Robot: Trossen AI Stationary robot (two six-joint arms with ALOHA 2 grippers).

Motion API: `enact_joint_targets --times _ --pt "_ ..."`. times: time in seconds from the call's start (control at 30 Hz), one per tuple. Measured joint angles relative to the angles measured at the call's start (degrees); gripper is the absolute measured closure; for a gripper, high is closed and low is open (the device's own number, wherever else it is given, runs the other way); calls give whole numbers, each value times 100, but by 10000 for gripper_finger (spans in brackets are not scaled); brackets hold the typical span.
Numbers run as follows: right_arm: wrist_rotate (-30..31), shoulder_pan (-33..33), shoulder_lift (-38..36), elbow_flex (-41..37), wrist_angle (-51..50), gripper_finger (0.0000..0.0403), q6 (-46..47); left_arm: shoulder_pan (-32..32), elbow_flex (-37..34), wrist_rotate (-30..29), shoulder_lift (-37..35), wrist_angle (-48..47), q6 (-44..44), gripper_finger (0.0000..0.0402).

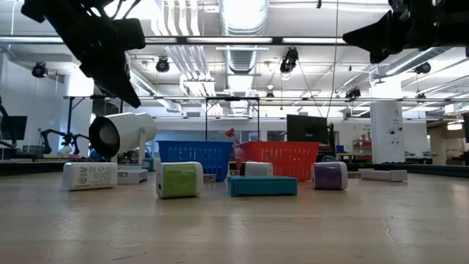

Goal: Pick & Place Office items
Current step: Put the white digital clock into the blue bin

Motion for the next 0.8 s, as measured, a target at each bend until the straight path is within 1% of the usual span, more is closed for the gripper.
enact_joint_targets --times 0.13,0.33,0.5,0.63,0.73,0.8 --pt "0 -2 0 -5 0 394 -64 -246 -4 -5 8 39 -375 392" --pt "-2 0 0 -5 0 394 -33 -964 59 -45 285 247 -940 395" --pt "-7 0 0 -5 -16 394 175 -1380 342 -449 723 204 -1594 394" --pt "-7 -1 -7 -5 -250 394 142 -1469 603 -519 1086 13 -1927 366" --pt "-7 -2 -4 -5 -307 394 58 -1470 795 -503 1355 -111 -2073 333" --pt "-7 -2 -7 -5 -306 394 44 -1479 884 -378 1541 -107 -2152 306"
